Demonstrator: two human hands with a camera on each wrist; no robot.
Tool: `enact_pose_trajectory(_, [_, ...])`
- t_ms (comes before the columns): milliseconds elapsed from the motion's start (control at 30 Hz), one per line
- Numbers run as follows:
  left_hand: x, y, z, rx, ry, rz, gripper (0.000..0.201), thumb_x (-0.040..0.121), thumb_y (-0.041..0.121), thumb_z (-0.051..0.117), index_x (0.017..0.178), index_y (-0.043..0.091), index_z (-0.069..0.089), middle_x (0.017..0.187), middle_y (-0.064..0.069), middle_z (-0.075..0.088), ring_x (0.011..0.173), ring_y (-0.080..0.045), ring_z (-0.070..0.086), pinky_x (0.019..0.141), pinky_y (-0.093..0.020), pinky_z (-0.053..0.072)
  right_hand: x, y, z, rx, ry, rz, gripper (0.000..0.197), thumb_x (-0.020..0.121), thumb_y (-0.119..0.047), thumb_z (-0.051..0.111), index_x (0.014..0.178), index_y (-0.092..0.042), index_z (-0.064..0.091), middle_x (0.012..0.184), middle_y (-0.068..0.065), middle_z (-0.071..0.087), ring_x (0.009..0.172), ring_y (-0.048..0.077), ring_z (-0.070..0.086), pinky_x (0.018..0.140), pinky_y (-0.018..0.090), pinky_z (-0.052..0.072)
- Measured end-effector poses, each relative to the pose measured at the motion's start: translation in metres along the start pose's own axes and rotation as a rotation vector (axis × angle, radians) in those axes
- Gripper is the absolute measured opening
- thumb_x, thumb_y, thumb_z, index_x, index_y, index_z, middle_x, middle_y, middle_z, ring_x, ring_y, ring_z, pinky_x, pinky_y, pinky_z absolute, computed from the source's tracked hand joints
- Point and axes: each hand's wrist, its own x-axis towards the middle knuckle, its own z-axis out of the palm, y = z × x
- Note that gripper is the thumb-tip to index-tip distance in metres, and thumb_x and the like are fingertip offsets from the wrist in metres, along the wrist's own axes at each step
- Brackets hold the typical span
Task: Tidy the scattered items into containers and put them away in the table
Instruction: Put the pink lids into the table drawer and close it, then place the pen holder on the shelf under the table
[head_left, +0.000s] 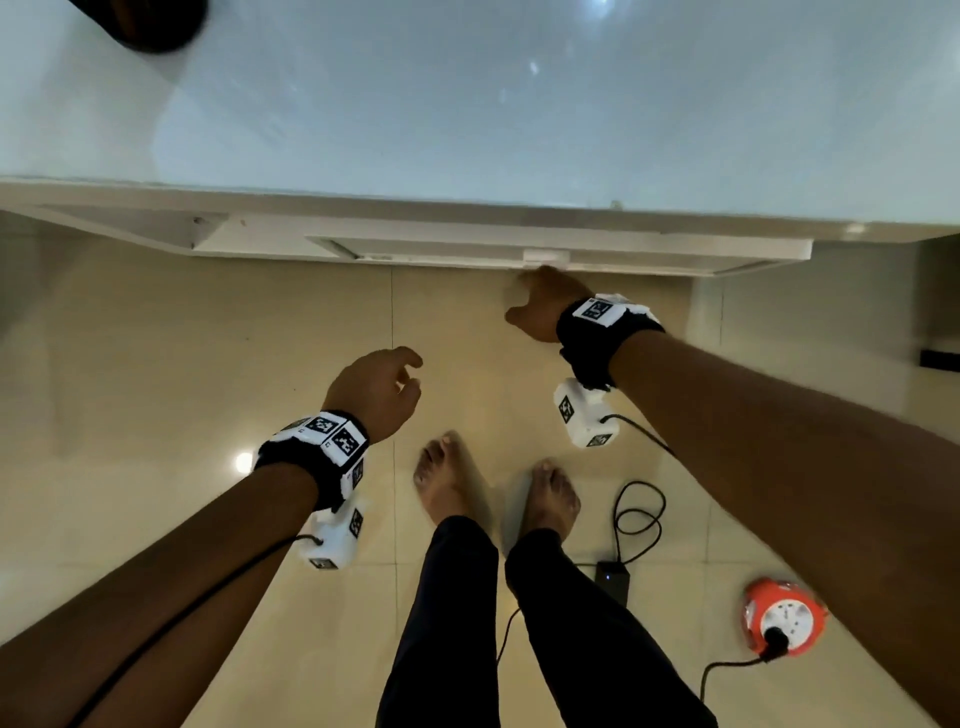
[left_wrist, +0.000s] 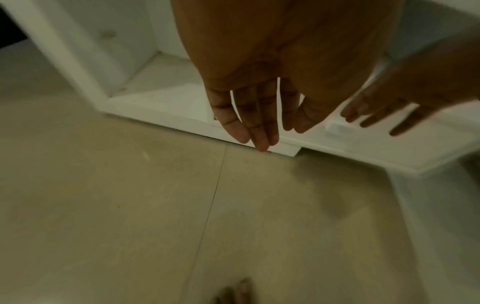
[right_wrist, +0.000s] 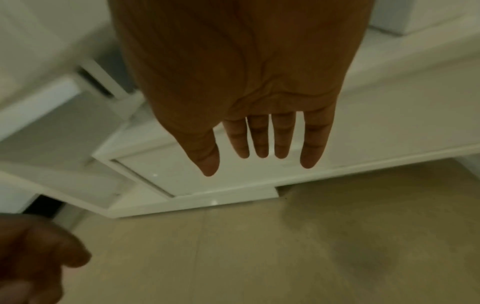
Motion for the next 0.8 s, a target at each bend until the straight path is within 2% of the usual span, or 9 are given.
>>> enact_pose_trajectory(67, [-0.014, 0.003, -0.024, -0.191, 0.050, -0.142, 0.019, 0.089, 0.026, 0.059, 0.107, 0.026, 0.065, 0.091, 0.004, 0.067, 0.083, -0.021, 0.064, 0.081, -0.032, 0.050, -0.032, -0.022, -0.017, 0.009, 0.023, -0.131, 0.054, 0.094, -0.042, 0.055, 0.143, -0.024, 0.044, 0.148, 0.002, 0.044, 0.133, 0.023, 0.044, 0.107, 0.029, 0.034])
enact_pose_trajectory(133, [-0.027, 0.003, -0.047, -0.335, 0.125, -0.218, 0.012, 0.089, 0.024, 0.061, 0.099, 0.028, 0.065, 0.088, 0.002, 0.067, 0.082, -0.022, 0.065, 0.078, -0.031, 0.050, -0.064, -0.045, -0.034, 0.031, 0.050, -0.265, 0.044, 0.095, -0.042, 0.054, 0.137, -0.028, 0.051, 0.135, -0.003, 0.056, 0.123, 0.018, 0.053, 0.100, 0.027, 0.038])
enact_pose_trajectory(233, [-0.049, 0.004, -0.099, -0.433, 0.254, -0.230, 0.012, 0.088, 0.021, 0.062, 0.098, 0.027, 0.066, 0.085, 0.001, 0.068, 0.084, -0.021, 0.065, 0.074, -0.028, 0.045, -0.109, -0.086, -0.066, 0.084, 0.165, -0.445, 0.033, 0.094, -0.037, 0.055, 0.125, -0.029, 0.060, 0.120, -0.007, 0.064, 0.109, 0.016, 0.059, 0.093, 0.032, 0.046])
enact_pose_trajectory(367, [-0.064, -0.002, -0.159, -0.499, 0.395, -0.192, 0.016, 0.088, 0.017, 0.062, 0.102, 0.024, 0.065, 0.082, 0.002, 0.066, 0.083, -0.021, 0.064, 0.073, -0.026, 0.041, -0.121, -0.127, -0.101, 0.088, 0.361, -0.535, 0.035, 0.091, -0.033, 0.056, 0.125, -0.028, 0.059, 0.127, -0.005, 0.059, 0.114, 0.019, 0.055, 0.094, 0.034, 0.044])
enact_pose_trajectory(433, [-0.061, -0.012, -0.184, -0.553, 0.460, -0.172, 0.021, 0.088, 0.016, 0.062, 0.108, 0.020, 0.063, 0.085, 0.001, 0.065, 0.086, -0.021, 0.063, 0.076, -0.028, 0.044, -0.100, -0.142, -0.117, 0.019, 0.376, -0.497, 0.046, 0.090, -0.036, 0.057, 0.135, -0.028, 0.051, 0.142, 0.000, 0.048, 0.128, 0.025, 0.046, 0.105, 0.036, 0.039])
enact_pose_trajectory(533, [-0.046, -0.025, -0.219, -0.595, 0.487, -0.140, 0.036, 0.086, 0.018, 0.068, 0.120, 0.017, 0.057, 0.098, -0.001, 0.063, 0.092, -0.018, 0.059, 0.080, -0.029, 0.043, -0.059, -0.162, -0.139, -0.104, 0.294, -0.273, 0.074, 0.087, -0.049, 0.062, 0.150, -0.035, 0.027, 0.163, 0.001, 0.012, 0.148, 0.027, 0.015, 0.117, 0.046, 0.023])
enact_pose_trajectory(600, [-0.034, -0.035, -0.239, -0.586, 0.508, -0.105, 0.048, 0.083, 0.022, 0.073, 0.126, 0.015, 0.053, 0.107, -0.003, 0.060, 0.096, -0.017, 0.056, 0.083, -0.030, 0.044, -0.038, -0.181, -0.146, -0.175, 0.215, -0.173, 0.090, 0.081, -0.057, 0.066, 0.152, -0.042, 0.012, 0.163, -0.003, -0.008, 0.150, 0.028, -0.003, 0.117, 0.059, 0.016])
enact_pose_trajectory(667, [-0.017, -0.041, -0.259, -0.596, 0.520, -0.059, 0.059, 0.080, 0.025, 0.077, 0.130, 0.015, 0.049, 0.115, -0.005, 0.058, 0.103, -0.018, 0.054, 0.088, -0.031, 0.044, -0.023, -0.200, -0.149, -0.183, 0.165, -0.109, 0.105, 0.073, -0.061, 0.072, 0.149, -0.051, 0.000, 0.160, -0.009, -0.023, 0.148, 0.031, -0.017, 0.108, 0.074, 0.012])
enact_pose_trajectory(800, [0.014, -0.037, -0.286, -0.617, 0.443, 0.008, 0.082, 0.071, 0.023, 0.083, 0.139, 0.016, 0.039, 0.131, -0.003, 0.050, 0.112, -0.013, 0.048, 0.092, -0.030, 0.043, -0.005, -0.219, -0.149, -0.142, 0.082, -0.020, 0.134, 0.054, -0.068, 0.081, 0.139, -0.059, -0.022, 0.152, -0.010, -0.040, 0.139, 0.042, -0.033, 0.106, 0.077, 0.013])
